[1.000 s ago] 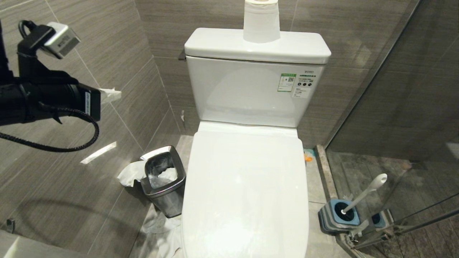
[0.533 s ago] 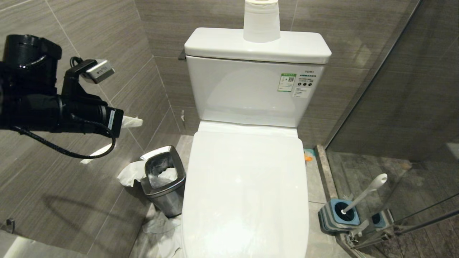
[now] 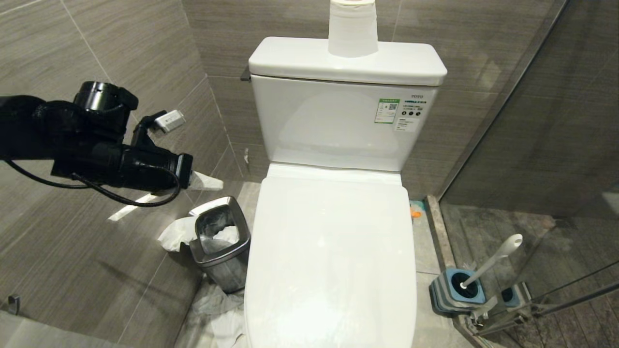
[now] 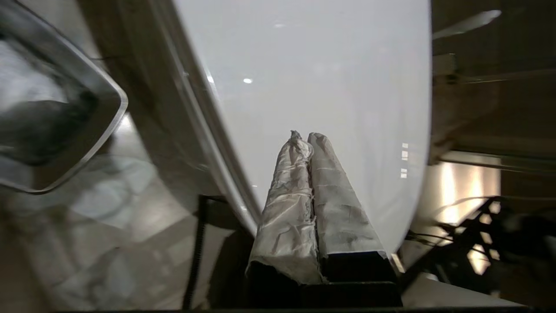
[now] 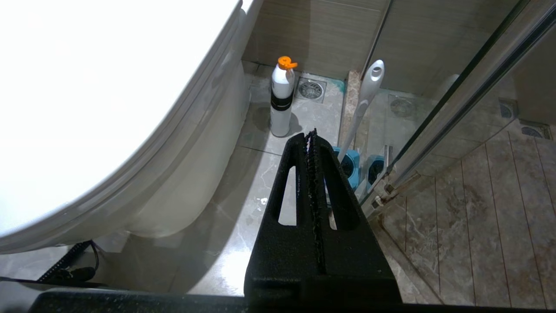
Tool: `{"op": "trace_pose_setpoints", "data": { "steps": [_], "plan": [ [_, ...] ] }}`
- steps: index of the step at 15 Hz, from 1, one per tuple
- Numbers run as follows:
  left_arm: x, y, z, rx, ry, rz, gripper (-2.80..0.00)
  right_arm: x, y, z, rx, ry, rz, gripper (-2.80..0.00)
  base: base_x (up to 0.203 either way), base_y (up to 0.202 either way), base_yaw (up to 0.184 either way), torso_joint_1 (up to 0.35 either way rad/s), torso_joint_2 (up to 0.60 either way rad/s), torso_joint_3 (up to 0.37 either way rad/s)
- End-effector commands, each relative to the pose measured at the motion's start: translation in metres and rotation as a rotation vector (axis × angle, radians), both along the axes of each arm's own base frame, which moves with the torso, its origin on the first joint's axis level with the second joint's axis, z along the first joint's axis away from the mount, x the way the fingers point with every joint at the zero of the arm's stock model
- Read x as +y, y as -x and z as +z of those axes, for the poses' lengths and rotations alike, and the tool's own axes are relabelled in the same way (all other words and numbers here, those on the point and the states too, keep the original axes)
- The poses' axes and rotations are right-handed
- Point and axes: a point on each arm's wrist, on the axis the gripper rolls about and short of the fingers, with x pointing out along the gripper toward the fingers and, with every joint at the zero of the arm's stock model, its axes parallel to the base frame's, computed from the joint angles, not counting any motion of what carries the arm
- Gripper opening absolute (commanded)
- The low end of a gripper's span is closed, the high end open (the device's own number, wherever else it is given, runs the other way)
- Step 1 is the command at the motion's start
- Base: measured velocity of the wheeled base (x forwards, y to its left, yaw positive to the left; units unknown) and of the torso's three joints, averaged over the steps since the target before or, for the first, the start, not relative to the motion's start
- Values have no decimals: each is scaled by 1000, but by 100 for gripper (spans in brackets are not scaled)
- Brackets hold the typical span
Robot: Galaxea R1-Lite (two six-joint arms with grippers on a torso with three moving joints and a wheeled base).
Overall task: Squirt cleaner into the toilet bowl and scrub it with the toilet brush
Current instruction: Use the left hand to lift the toilet lid slightly
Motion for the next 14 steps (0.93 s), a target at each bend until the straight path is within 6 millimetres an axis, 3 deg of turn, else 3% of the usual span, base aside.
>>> {"op": "trace_pose_setpoints", "data": {
  "steps": [1,3,7,14],
  "plan": [
    [2,-13,-19,117,156,-98,-280,0,0,0,1,1,1,-280,0,0,0,0,0,0],
    [9,-22,-37,203,235,-122,-280,0,0,0,1,1,1,-280,0,0,0,0,0,0],
    [21,-20,-67,315,311,-134,-280,0,0,0,1,1,1,-280,0,0,0,0,0,0],
    [31,-31,-73,211,337,-182,-280,0,0,0,1,-1,1,-280,0,0,0,0,0,0]
  ]
}}
